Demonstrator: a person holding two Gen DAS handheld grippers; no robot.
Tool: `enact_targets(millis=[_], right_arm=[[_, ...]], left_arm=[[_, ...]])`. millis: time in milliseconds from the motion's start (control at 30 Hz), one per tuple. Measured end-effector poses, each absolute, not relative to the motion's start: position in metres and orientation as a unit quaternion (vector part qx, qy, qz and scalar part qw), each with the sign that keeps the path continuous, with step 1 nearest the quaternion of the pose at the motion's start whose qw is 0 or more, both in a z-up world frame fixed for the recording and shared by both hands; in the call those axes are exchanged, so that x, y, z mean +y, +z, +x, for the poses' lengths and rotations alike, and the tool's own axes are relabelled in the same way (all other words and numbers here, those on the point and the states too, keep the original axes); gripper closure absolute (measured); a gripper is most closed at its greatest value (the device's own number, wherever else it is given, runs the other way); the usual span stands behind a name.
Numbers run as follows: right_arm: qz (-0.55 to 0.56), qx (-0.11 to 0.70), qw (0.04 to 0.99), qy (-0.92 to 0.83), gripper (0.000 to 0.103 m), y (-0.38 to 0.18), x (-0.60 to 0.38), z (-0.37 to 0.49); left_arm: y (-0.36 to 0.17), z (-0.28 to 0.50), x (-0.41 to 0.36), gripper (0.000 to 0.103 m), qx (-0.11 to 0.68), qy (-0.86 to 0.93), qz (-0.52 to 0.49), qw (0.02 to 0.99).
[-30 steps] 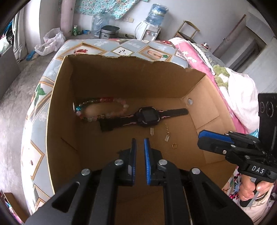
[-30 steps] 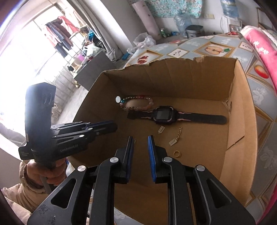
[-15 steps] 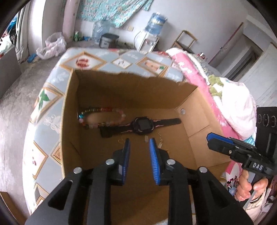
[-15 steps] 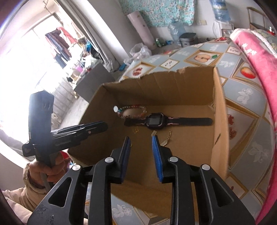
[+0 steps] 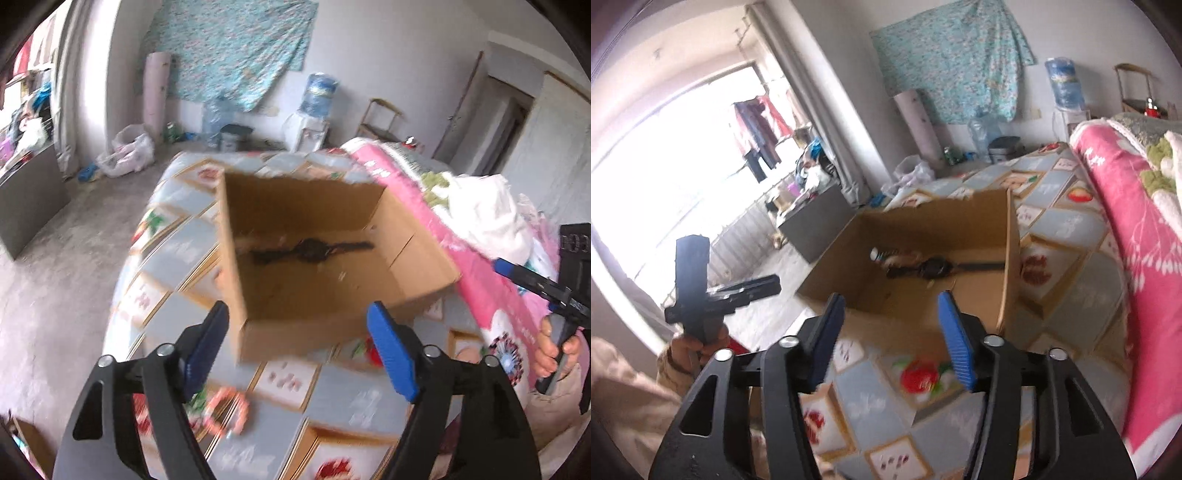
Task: Organize jewelry
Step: 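Withdraw the left gripper from the box to the pink bead bracelet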
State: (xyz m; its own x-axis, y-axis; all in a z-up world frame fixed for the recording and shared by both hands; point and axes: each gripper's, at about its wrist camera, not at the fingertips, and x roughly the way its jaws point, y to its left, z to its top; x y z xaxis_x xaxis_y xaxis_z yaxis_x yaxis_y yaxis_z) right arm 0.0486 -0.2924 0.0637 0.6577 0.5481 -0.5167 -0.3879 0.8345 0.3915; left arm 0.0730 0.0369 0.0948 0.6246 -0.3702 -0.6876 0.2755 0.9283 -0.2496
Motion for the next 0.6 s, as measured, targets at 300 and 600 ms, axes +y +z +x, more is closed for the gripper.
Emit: enact_targets(millis=[300, 600], right_arm=[[0.033, 0.453, 0.873, 0.179, 0.027, -0.022, -0.233, 0.057], [0.069, 0.511, 0.850, 0.108, 0.027, -0.068, -0.241, 0.077]], left_arm=[[0.017, 0.040, 0.049, 0.020, 0.483, -0.074, -0.009, 0.872], [-0.018, 0.045, 0.049, 0.020, 0.504, -0.029, -0.011, 0.863]])
